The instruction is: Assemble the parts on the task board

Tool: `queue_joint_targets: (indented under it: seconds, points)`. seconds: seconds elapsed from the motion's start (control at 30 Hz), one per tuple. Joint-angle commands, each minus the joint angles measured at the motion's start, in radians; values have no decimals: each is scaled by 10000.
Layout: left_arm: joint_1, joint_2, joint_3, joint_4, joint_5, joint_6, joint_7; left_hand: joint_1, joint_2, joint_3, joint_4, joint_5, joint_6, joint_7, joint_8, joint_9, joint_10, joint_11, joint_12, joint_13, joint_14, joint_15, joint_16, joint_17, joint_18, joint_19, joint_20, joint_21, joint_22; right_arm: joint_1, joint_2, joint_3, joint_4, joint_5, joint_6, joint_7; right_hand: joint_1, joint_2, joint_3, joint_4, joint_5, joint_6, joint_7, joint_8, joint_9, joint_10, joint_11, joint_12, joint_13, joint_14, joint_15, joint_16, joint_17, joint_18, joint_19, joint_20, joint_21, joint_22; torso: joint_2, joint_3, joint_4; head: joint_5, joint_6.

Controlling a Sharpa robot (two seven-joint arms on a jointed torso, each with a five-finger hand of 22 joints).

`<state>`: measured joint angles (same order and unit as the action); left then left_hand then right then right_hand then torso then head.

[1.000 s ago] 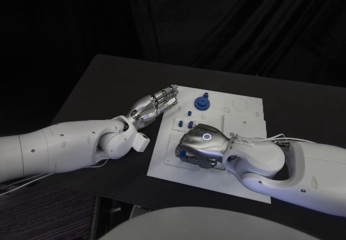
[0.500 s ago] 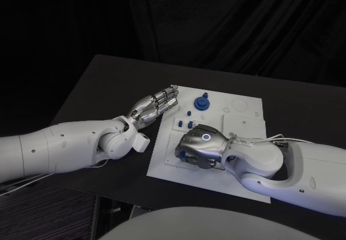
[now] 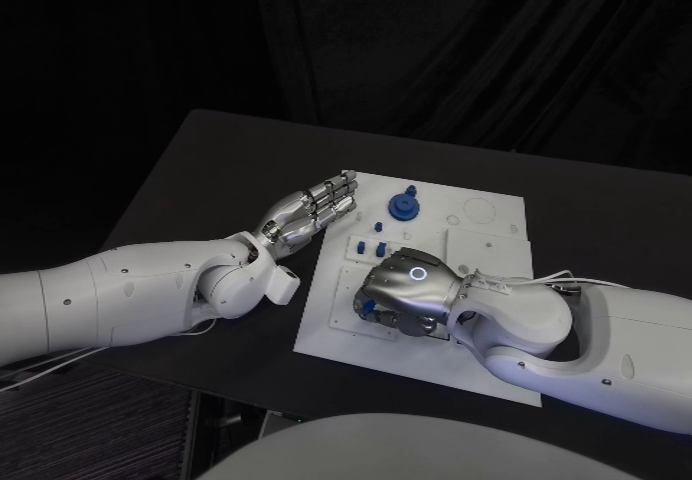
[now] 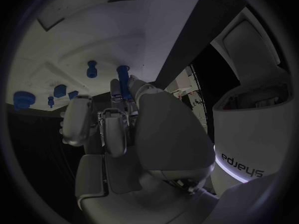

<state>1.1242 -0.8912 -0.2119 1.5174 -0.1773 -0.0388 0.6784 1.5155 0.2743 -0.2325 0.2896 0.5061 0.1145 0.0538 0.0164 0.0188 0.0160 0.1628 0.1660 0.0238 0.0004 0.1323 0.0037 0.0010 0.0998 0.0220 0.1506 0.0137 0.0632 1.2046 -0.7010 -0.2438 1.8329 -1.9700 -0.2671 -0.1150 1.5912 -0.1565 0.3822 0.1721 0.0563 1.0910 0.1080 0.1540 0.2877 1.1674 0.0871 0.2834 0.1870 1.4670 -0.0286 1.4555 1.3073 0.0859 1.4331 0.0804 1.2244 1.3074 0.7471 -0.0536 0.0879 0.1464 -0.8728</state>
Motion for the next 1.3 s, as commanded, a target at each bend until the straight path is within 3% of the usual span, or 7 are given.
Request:
queue_joint_targets:
  seconds: [0.03,0.2,0.3,0.43,0.53,0.67,1.3]
  points:
    - [-15,31,8,10,-7,135,368,96,0,17,-59,6,-32,19,36,1,23,63,-30,2,-4,91,-37,-10,-105,5,95,31,6,-45,-35,-27,-52,-90,113,-115,-151,-83,-129,72,-61,-35,35,-59,14,508,-474,-18,20,564,-19,-51,1108,-160,11,-45,9,1707,7,3,-4,18,2]
    - [-17,43,8,-7,-7,159,325,115,0,28,-62,-2,-26,28,37,2,20,68,-35,2,-4,98,-37,-10,-106,7,100,32,7,-45,-52,-27,-74,-90,698,-330,-536,-296,-321,311,-66,-888,137,-530,-95,-26,-321,-370,-34,470,110,-230,908,-93,-167,51,-398,1598,7,1,-8,31,2]
    - [-18,51,8,-16,-7,178,298,115,0,28,-62,-2,-26,28,37,2,20,68,-35,2,-4,98,-37,-10,-106,7,100,32,7,-47,-60,-27,-89,-90,767,-355,-551,-275,-324,328,-63,-922,130,-542,-82,-68,-324,-391,-24,458,110,-244,895,-82,-191,61,-448,1585,13,7,-16,35,2]
    - [-21,70,8,-36,-7,206,270,130,0,36,-64,-6,-15,39,40,4,17,72,-42,1,-4,104,-37,-10,-107,10,105,34,13,-57,-57,-27,-115,-90,690,-313,-298,-120,-227,155,-35,-572,108,-327,79,127,-375,-249,97,477,68,-198,956,-91,-150,53,-353,1615,15,5,6,17,2]
    - [-23,81,8,-49,-7,223,253,142,0,43,-66,-8,-11,50,40,5,16,75,-42,1,-4,109,-37,-10,-108,10,110,34,13,-67,-48,-27,-135,-90,562,-239,-159,-20,-209,7,-12,-67,30,23,333,283,-434,-134,201,492,19,-172,988,-101,-116,19,-289,1636,13,6,10,10,2]
    - [-26,86,8,-62,-7,235,236,142,0,43,-66,-8,-11,50,40,5,16,75,-42,1,-4,109,-37,-10,-108,10,110,34,13,-96,-35,-27,-158,-90,372,-151,-91,44,-200,-91,10,84,-24,225,532,401,-505,-60,283,506,-36,-153,1015,-108,-91,-28,-249,1648,9,7,-2,22,2]
    - [-39,85,8,-87,-7,245,171,174,0,63,-69,-8,-12,80,41,5,12,80,-43,2,-4,123,-37,-10,-109,14,125,37,17,-158,8,-27,-204,-90,3,-279,-275,81,-246,-15,23,63,-47,338,716,442,-518,-56,349,505,-47,-170,1002,-103,-101,-55,-298,1635,5,5,-3,13,2]
